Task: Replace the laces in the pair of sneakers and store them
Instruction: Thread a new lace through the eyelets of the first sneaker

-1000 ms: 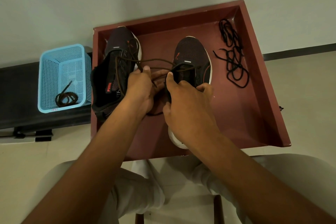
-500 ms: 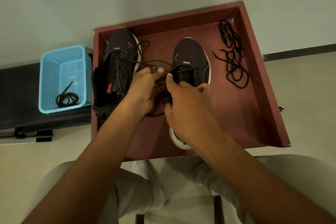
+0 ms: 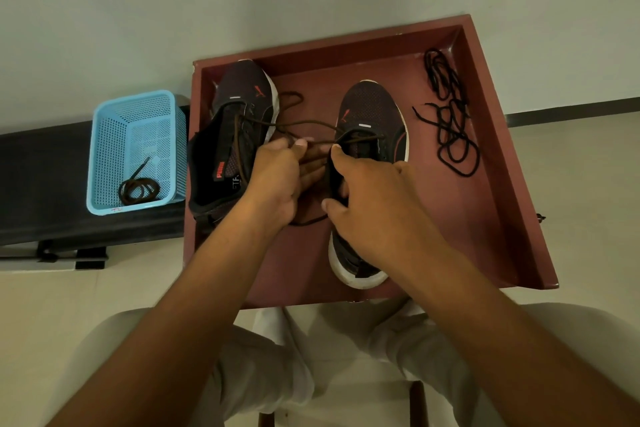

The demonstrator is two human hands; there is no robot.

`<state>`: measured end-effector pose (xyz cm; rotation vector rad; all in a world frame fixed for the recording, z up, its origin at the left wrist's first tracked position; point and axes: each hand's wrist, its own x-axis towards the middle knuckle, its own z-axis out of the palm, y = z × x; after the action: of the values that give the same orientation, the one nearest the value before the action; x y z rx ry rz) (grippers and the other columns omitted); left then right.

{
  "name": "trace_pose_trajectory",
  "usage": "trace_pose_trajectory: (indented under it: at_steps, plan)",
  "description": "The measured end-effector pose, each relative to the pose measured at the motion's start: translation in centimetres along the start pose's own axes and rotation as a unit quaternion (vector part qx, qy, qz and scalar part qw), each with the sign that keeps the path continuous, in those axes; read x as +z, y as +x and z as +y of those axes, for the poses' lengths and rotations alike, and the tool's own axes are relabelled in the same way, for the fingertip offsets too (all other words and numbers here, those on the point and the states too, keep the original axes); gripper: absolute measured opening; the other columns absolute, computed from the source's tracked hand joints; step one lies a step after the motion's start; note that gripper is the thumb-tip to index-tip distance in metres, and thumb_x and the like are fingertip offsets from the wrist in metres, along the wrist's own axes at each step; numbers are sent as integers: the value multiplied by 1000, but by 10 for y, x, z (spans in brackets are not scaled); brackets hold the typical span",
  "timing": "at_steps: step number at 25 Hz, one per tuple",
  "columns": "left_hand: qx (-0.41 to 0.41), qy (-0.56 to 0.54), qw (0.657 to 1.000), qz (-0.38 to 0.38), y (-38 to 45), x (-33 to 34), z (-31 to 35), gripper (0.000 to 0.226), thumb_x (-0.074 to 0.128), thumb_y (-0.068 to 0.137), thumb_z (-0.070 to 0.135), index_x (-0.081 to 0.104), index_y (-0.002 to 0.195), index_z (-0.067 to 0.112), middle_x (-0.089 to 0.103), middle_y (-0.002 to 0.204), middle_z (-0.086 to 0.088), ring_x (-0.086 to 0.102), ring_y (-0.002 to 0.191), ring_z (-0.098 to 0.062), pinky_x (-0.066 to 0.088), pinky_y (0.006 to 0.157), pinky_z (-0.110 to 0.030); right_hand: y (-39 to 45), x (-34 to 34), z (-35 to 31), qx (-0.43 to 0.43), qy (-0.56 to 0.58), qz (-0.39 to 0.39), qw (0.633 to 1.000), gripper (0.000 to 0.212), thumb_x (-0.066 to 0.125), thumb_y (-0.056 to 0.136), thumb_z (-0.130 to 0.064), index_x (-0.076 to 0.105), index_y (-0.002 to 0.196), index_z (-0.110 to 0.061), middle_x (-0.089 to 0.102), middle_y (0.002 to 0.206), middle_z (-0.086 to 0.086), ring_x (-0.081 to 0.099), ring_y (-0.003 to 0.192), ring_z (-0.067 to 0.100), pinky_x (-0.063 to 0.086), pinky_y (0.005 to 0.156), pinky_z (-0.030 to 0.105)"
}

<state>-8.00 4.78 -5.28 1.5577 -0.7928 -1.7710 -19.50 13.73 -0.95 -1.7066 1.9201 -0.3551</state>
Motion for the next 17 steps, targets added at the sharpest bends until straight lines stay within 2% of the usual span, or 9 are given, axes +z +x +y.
trace_pose_trajectory:
  at_steps: [2, 4, 5, 8, 11, 12, 14, 15, 17]
  plan:
    - [21, 91, 996, -6, -8, -1, -1, 27, 40, 110, 10, 63, 115, -4, 75, 99, -16, 76, 80, -17, 61, 70, -28, 1, -5, 6, -11, 33, -1, 999, 58, 66, 97, -38, 46, 149, -24, 70, 105, -8, 64, 103, 16, 41, 105, 40]
    - [45, 221, 974, -11, -17, -4, -1, 28, 41, 109, 9, 66, 107, -2, 74, 85, -12, 73, 66, -14, 59, 62, -27, 3, -9, 12, -20, 73, 13, 997, 34, 69, 95, -34, 63, 126, -22, 71, 92, -8, 67, 89, 16, 50, 95, 45]
    - [49, 283, 958, -15, -19, -8, 0, 28, 41, 108, 8, 67, 102, -2, 72, 76, -9, 71, 60, -16, 59, 60, -30, 5, -12, 15, -18, 88, 21, 996, 30, 70, 94, -32, 66, 122, -21, 70, 87, -9, 66, 83, 14, 53, 91, 43]
    - [42, 444, 894, -49, -29, -20, 8, 23, 45, 99, 4, 64, 89, -5, 70, 68, -17, 68, 54, -30, 61, 57, -44, 11, -22, 23, 2, 111, 41, 993, 38, 72, 94, -26, 67, 132, -23, 68, 84, -15, 64, 75, 1, 53, 74, 23]
    - [-25, 581, 807, -106, -45, -29, 14, 19, 50, 94, -1, 58, 77, -1, 66, 56, -12, 65, 47, -26, 49, 42, -29, 14, -30, 26, 10, 128, 72, 989, 32, 72, 94, -21, 70, 126, -23, 67, 78, -15, 63, 71, 0, 53, 72, 19]
    - [-59, 604, 784, -131, -52, -31, 16, 17, 53, 96, 2, 59, 80, 0, 66, 55, -10, 68, 49, -25, 51, 44, -28, 15, -32, 26, 11, 131, 83, 988, 29, 73, 93, -20, 71, 123, -23, 67, 78, -15, 63, 71, 0, 55, 74, 21]
    - [-89, 644, 743, -162, -61, -35, 20, 14, 64, 98, 15, 61, 93, 3, 71, 68, -12, 74, 56, -25, 63, 59, -35, 18, -34, 29, 18, 137, 95, 986, 25, 74, 92, -17, 73, 117, -22, 67, 78, -15, 64, 70, 1, 57, 75, 23]
    - [-79, 663, 726, -161, -62, -39, 22, 18, 69, 96, 22, 62, 98, 5, 70, 76, -14, 74, 58, -25, 65, 67, -40, 19, -35, 30, 23, 140, 97, 985, 22, 74, 92, -17, 74, 114, -21, 67, 77, -15, 64, 70, 1, 57, 74, 21]
    - [1, 690, 712, -131, -60, -49, 25, 20, 76, 91, 23, 67, 99, 7, 70, 89, -15, 75, 63, -27, 65, 70, -43, 21, -38, 34, 33, 146, 99, 984, 19, 75, 91, -18, 75, 109, -23, 68, 77, -14, 65, 71, -2, 56, 72, 17]
